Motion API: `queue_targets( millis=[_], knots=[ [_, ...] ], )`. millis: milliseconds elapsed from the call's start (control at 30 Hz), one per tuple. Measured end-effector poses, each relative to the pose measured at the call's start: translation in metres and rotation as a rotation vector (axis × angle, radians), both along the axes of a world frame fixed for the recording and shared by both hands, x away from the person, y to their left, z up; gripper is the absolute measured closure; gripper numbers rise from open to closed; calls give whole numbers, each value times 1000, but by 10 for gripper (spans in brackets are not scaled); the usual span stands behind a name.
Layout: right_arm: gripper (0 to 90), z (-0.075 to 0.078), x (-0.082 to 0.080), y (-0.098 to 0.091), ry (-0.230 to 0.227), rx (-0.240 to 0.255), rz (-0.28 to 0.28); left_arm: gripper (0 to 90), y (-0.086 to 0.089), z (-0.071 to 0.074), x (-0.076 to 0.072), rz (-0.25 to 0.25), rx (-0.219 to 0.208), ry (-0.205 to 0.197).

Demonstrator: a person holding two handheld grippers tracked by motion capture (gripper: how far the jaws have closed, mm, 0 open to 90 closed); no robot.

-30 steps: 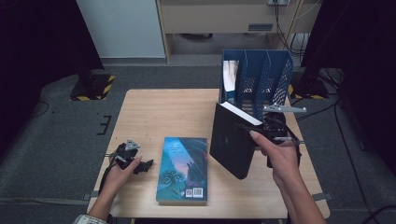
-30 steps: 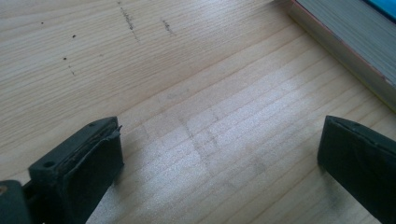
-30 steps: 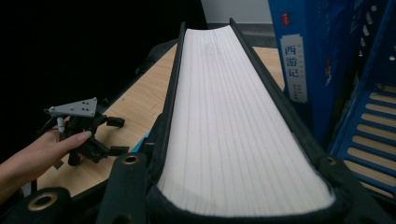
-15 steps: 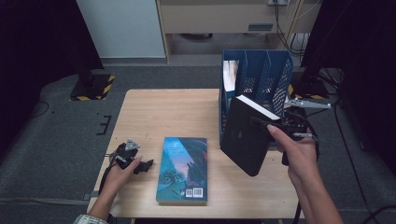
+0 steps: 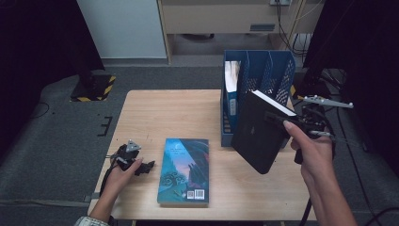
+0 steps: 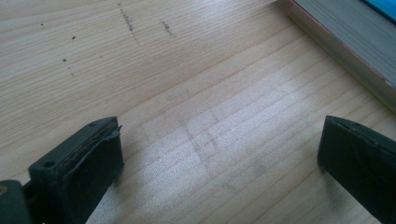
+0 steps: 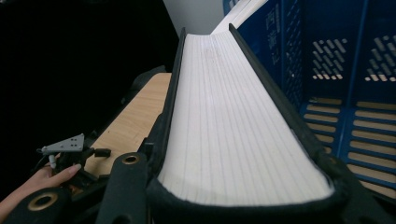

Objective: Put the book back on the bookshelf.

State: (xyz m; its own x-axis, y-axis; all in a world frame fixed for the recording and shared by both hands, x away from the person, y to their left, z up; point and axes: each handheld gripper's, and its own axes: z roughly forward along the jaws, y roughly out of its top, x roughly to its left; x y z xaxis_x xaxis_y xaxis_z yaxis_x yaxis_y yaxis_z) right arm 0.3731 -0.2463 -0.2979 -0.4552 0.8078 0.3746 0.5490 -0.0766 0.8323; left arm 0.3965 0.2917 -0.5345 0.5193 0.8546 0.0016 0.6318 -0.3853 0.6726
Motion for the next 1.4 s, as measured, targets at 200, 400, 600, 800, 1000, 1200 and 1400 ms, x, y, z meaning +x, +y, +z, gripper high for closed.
queue_targets(
  millis=[200,400,600,800,1000,1200,1400],
  knots=[
    [530,9,5,-8,-7,-7,-34,0,0,0,0,2,-1,-1],
    [530,17,15,-13,-17,-3,-58,0,0,0,0,4,-2,-3],
    [530,25,25,-17,-34,-1,-78,0,-1,0,0,2,-2,-5],
    [530,32,35,-23,-52,-5,-107,0,-2,-1,2,5,-7,-12],
    [531,33,56,-26,-50,-21,-146,0,-3,-2,2,7,-12,-16],
    [530,34,70,-35,-44,-36,-176,0,-3,-2,3,8,-14,-17],
    [530,36,66,-43,-41,-57,-216,0,-3,-2,3,8,-13,-17]
  ],
)
